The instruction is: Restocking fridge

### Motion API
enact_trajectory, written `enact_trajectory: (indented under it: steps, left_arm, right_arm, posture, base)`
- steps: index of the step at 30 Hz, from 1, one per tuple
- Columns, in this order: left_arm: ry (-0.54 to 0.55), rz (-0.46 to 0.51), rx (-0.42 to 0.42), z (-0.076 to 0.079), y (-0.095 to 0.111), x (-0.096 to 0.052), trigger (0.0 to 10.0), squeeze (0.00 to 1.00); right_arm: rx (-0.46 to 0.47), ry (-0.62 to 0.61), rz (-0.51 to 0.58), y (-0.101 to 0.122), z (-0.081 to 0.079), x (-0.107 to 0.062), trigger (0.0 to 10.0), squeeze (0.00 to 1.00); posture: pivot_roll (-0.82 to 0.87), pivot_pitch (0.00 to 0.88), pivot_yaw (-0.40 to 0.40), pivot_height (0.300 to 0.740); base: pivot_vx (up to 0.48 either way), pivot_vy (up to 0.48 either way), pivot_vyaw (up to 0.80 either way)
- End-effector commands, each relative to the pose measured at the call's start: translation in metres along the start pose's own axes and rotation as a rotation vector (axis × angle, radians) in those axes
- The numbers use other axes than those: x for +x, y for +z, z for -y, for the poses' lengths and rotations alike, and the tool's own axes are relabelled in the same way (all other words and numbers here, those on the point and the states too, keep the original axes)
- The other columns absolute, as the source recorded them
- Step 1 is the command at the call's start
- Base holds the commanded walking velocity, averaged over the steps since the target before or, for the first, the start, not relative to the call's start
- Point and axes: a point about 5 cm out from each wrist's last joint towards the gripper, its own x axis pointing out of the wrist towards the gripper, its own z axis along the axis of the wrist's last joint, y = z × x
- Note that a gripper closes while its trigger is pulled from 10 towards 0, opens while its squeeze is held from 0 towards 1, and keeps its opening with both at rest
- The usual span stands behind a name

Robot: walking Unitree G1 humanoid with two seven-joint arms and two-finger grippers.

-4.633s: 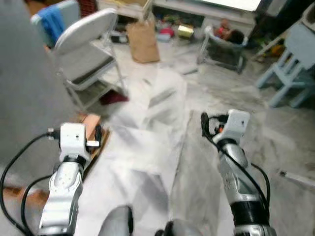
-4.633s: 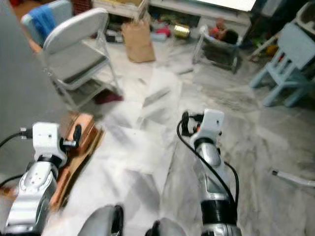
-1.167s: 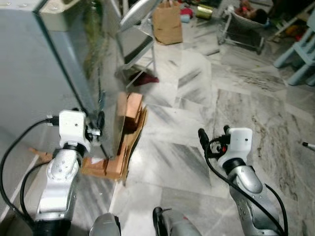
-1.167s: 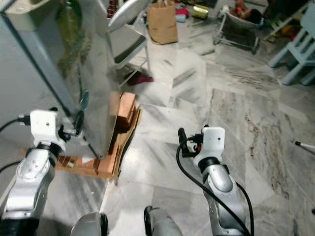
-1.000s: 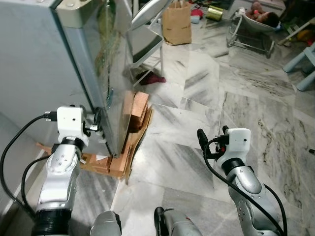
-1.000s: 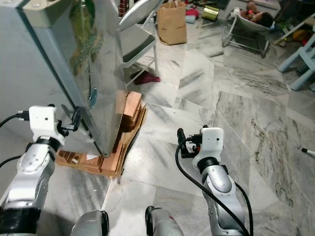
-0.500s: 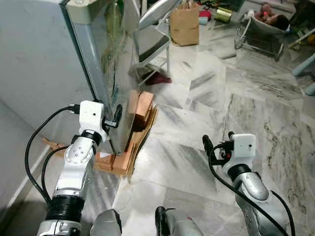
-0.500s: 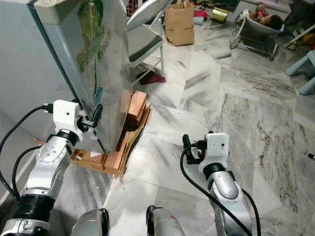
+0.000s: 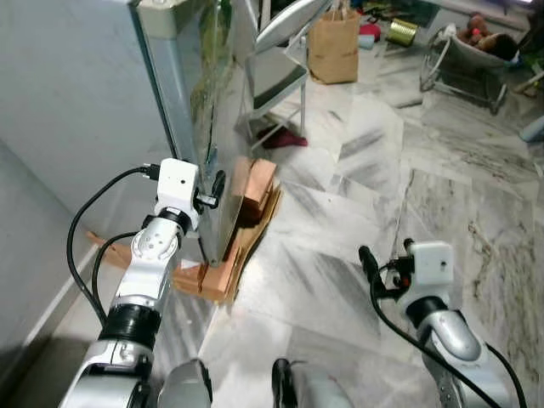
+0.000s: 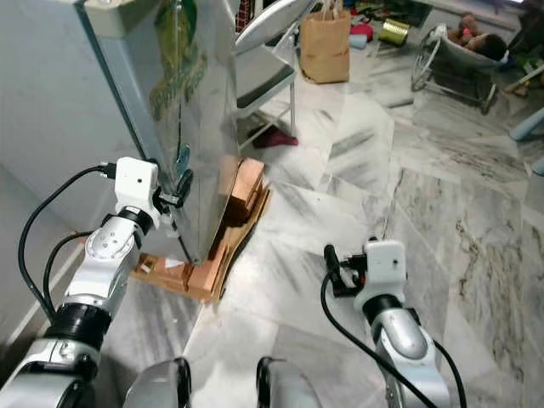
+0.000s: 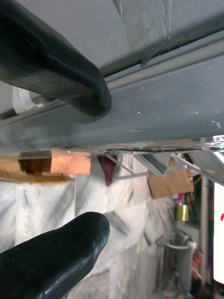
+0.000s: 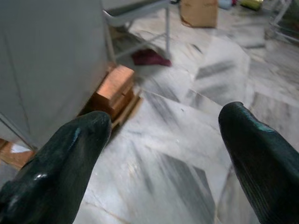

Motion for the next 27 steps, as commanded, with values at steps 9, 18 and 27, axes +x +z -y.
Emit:
enact_trajectory:
  steps: [9, 18, 27]
  left_arm:
    - [0.006, -0.112, 0.012, -0.006, -0.022, -0.007, 10.0, 0.00]
    - [0.030, -0.084, 0.010, -0.014, -0.011, 0.006, 10.0, 0.00]
    - [-0.016, -0.036, 0.039, -0.005, 0.007, 0.025, 10.0, 0.00]
  right_arm:
    - [-0.006, -0.015, -0.015, -0.003, 0.007, -0.005, 10.0, 0.00]
    - [-0.002, 0.004, -0.001, 0.000, 0.003, -0.001, 10.0, 0.00]
    - [0.009, 0.013, 0.009, 0.001, -0.001, -0.002, 10.0, 0.00]
  posture:
    - [0.03, 0.197, -0.079, 0.740]
    - [0.02, 0.199, -0.080, 0.740]
    - [0.02, 0.195, -0.078, 0.740]
  base:
    - [0.000, 0.000, 0.00]
    - [0.000, 0.000, 0.00]
    - [0.000, 0.000, 0.00]
